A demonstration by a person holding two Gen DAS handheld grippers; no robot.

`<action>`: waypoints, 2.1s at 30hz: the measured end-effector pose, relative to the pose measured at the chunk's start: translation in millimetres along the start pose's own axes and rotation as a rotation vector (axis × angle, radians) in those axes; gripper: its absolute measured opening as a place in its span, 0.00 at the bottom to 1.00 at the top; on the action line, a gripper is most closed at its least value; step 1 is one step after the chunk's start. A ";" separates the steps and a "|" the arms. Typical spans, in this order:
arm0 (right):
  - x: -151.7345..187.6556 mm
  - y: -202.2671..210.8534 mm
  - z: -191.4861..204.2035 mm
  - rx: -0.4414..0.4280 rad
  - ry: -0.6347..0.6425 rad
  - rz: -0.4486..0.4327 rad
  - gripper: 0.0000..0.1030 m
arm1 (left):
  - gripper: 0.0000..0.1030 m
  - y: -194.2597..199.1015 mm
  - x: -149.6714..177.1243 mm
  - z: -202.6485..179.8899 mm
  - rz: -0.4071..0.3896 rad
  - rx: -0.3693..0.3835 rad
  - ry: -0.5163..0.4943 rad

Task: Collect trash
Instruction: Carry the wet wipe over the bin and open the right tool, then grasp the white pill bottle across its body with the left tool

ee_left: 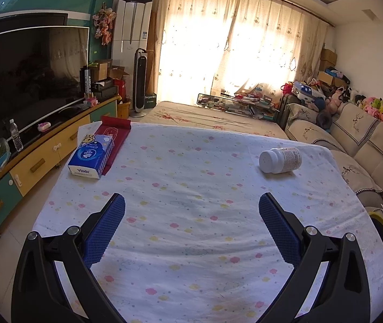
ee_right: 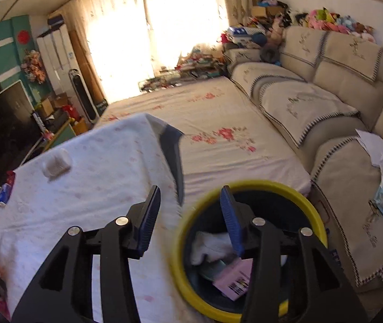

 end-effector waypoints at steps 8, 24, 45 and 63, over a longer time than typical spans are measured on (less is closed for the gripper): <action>-49.7 -56.4 118.1 -0.157 0.100 -0.087 0.50 | 0.95 -7.0 10.1 -24.2 0.072 0.017 -0.034; -40.7 -84.1 61.4 -0.072 -0.055 -0.097 0.50 | 0.95 -70.0 -22.5 -183.7 0.155 -0.036 -0.065; -30.1 -97.2 73.2 -0.124 -0.064 -0.045 0.50 | 0.95 -161.1 -36.6 -215.4 0.237 -0.203 -0.004; -28.4 -101.4 72.2 -0.108 -0.055 -0.039 0.50 | 0.80 -78.8 -32.3 -203.2 0.151 -0.074 -0.064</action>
Point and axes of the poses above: each gripper's, at about its wrist camera, not at the fingertips, and y roughly against the way its jaws point, z to its left, x to its underside, the point moved 10 cm from there along -y, roughly the way its jaws point, and after that the axes turned 11 degrees about -x, right-handed, at the moved point
